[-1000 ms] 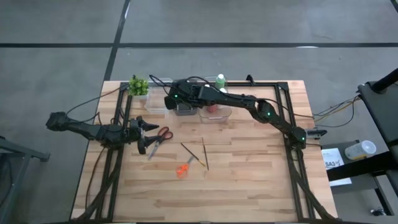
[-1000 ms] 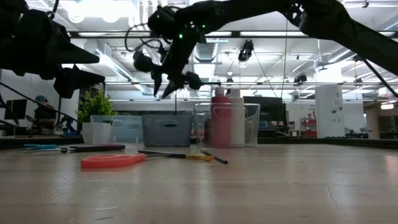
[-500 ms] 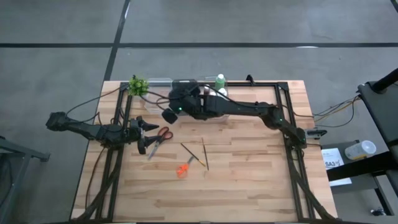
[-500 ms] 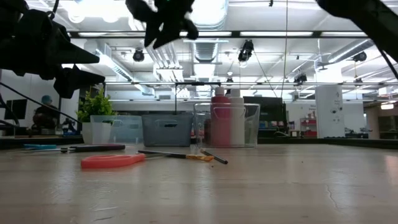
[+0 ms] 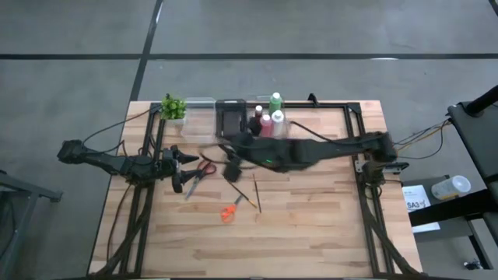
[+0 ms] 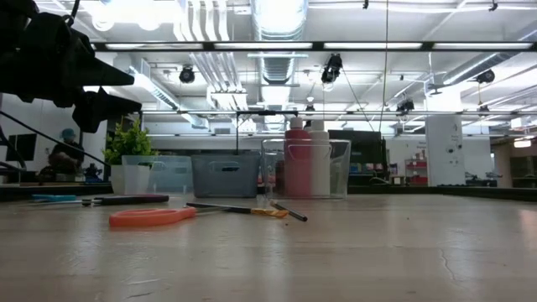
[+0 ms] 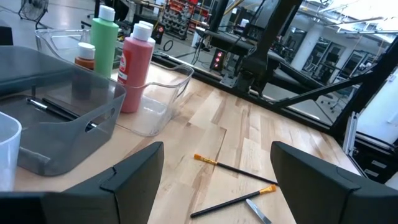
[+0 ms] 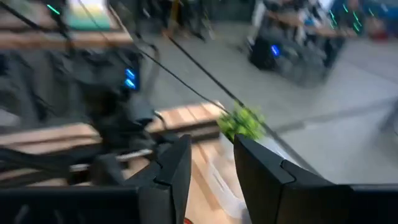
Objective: Pick & Place Paint Supplies
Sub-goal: Put the left gold paintbrush into the black bin
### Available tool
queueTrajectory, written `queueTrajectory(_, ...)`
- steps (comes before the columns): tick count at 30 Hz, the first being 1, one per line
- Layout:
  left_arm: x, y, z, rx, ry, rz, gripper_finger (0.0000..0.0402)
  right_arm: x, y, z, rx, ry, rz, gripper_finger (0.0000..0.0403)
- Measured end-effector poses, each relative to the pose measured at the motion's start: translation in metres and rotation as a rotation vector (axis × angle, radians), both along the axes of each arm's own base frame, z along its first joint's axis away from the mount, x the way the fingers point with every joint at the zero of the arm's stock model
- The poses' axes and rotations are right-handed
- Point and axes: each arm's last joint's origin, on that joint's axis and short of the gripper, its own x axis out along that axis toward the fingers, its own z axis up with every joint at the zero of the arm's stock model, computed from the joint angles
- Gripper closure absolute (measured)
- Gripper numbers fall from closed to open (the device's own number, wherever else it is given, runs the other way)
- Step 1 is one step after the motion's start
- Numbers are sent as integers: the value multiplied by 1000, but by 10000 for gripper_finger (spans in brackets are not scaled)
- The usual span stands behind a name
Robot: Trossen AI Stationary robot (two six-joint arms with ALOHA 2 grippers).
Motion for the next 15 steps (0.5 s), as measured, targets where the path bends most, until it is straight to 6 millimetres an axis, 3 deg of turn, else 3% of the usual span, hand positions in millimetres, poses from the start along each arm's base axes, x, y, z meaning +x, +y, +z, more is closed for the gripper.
queueTrajectory(4,0,0,0,-1,0,-1,99,-50,9,-5,-32,-50,113,287)
queueTrajectory(9,0,0,0,-2,-1,-2,99,-126,16,-21,-27,-71,212,287)
queueTrajectory(15,0,0,0,-2,0,-1,99,-213,13,-55,-20,-81,296,287)
